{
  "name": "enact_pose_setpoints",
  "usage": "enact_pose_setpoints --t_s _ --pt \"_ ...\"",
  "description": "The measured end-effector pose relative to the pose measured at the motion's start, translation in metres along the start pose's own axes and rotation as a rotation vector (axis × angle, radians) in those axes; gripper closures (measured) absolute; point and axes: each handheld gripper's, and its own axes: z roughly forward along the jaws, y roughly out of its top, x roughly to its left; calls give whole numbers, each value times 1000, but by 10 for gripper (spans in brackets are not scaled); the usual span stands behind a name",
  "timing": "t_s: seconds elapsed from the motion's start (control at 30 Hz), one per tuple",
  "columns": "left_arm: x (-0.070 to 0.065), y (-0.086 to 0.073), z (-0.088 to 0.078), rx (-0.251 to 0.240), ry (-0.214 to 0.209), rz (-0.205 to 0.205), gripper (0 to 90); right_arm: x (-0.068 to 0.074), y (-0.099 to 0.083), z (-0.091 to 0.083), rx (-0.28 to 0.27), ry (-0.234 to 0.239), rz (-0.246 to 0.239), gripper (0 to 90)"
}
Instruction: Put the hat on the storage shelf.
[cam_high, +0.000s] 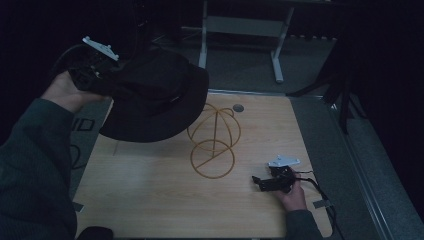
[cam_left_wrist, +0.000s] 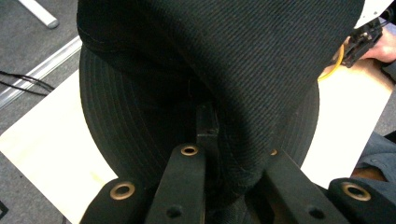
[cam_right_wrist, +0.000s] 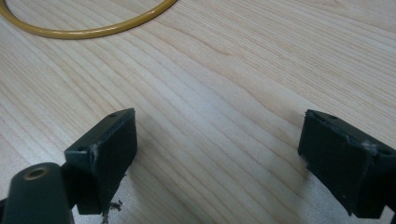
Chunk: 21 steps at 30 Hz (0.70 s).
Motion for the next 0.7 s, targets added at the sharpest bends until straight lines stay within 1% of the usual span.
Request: enact_pose_setpoints --t_s 0.23,0.27,0.37,0.4,0.43,0.6,0.7 --pt "-4 2 -3 -12 -6 6 879 0 0 0 -1 0 1 116" --pt "-5 3 -4 -14 -10 15 879 0 0 0 -1 0 1 116" --pt "-7 4 -5 -18 -9 21 879 0 0 0 -1 -1 0 116" --pt "-9 5 -5 -20 -11 31 879 0 0 0 -1 0 0 116" --pt "-9 5 -5 -20 -11 31 879 0 0 0 -1 0 0 116" --pt "-14 9 -7 -28 -33 47 879 0 0 0 0 0 2 116" --pt "-15 11 -8 -23 -35 57 879 0 0 0 0 0 2 116"
